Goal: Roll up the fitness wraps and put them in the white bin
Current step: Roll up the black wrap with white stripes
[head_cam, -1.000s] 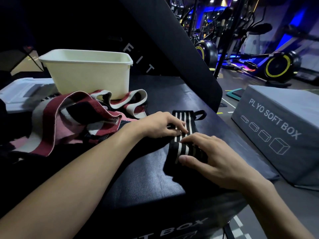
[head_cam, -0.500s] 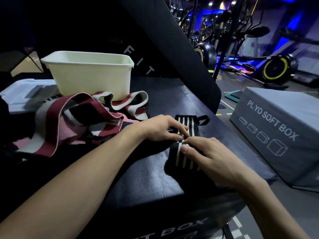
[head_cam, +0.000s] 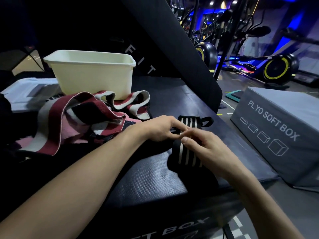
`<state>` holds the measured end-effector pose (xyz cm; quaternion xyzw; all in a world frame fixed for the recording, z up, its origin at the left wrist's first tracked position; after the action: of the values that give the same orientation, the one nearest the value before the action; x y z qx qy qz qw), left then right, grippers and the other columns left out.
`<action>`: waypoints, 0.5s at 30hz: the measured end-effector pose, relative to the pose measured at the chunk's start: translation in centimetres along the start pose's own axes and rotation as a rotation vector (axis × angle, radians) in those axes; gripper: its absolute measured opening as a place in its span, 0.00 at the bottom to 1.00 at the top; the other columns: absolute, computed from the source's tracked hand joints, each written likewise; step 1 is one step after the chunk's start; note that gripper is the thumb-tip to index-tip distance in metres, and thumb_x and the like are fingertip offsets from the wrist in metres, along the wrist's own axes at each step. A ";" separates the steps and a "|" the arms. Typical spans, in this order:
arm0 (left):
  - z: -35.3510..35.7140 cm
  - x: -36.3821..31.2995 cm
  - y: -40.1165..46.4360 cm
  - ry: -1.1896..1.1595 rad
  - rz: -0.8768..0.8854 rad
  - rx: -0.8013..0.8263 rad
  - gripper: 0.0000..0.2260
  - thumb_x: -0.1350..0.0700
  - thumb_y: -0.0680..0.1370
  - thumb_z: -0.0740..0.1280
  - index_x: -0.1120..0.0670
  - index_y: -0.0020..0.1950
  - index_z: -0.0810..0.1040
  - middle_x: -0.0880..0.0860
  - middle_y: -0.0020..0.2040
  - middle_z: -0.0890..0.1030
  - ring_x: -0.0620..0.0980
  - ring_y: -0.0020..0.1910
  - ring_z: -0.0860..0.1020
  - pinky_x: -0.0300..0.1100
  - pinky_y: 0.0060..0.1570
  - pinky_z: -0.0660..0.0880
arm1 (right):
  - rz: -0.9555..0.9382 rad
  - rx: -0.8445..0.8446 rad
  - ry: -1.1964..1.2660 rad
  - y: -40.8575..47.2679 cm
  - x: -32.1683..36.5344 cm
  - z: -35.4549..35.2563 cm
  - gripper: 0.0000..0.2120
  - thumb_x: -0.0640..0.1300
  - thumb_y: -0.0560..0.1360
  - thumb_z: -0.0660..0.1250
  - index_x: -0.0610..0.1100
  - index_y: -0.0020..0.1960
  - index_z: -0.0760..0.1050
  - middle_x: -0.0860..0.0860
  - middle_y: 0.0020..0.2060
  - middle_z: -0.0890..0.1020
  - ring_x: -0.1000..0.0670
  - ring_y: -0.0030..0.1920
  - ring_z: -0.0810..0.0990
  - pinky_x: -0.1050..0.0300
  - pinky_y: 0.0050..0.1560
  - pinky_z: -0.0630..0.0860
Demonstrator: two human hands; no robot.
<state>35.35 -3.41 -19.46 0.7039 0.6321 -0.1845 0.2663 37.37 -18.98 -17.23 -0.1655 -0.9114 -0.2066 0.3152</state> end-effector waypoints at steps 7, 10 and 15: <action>0.0 0.4 0.0 0.021 -0.029 -0.005 0.15 0.39 0.76 0.68 0.37 0.61 0.82 0.40 0.58 0.84 0.42 0.62 0.80 0.52 0.66 0.74 | 0.065 -0.242 0.072 0.2 0.1 -0.4 0.06 0.46 0.76 0.72 0.49 0.46 0.74 0.53 0.41 0.81 0.54 0.39 0.79 0.58 0.43 0.76; -0.1 0.2 -0.2 0.021 -0.023 -0.008 0.13 0.43 0.77 0.68 0.40 0.60 0.82 0.41 0.56 0.84 0.42 0.60 0.80 0.51 0.65 0.74 | 0.097 -0.342 0.004 0.3 -0.3 -0.7 0.09 0.49 0.75 0.74 0.48 0.42 0.76 0.54 0.37 0.82 0.54 0.36 0.79 0.50 0.42 0.78; -0.1 0.3 -0.2 0.011 -0.003 -0.008 0.09 0.41 0.77 0.69 0.34 0.56 0.82 0.39 0.56 0.84 0.40 0.61 0.80 0.51 0.65 0.74 | -0.078 -0.438 -0.217 -0.1 0.5 -0.8 0.15 0.59 0.77 0.70 0.49 0.41 0.76 0.56 0.36 0.77 0.53 0.36 0.76 0.48 0.41 0.76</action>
<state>35.21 -3.10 -19.55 0.7030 0.6353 -0.1783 0.2654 37.36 -19.40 -16.38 -0.2158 -0.8791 -0.3921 0.1640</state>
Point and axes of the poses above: each hand's wrist, its own y-axis towards the middle knuckle, its own z-axis out of the palm, x = y × z, the point moved 6 cm from there along y, towards the middle knuckle
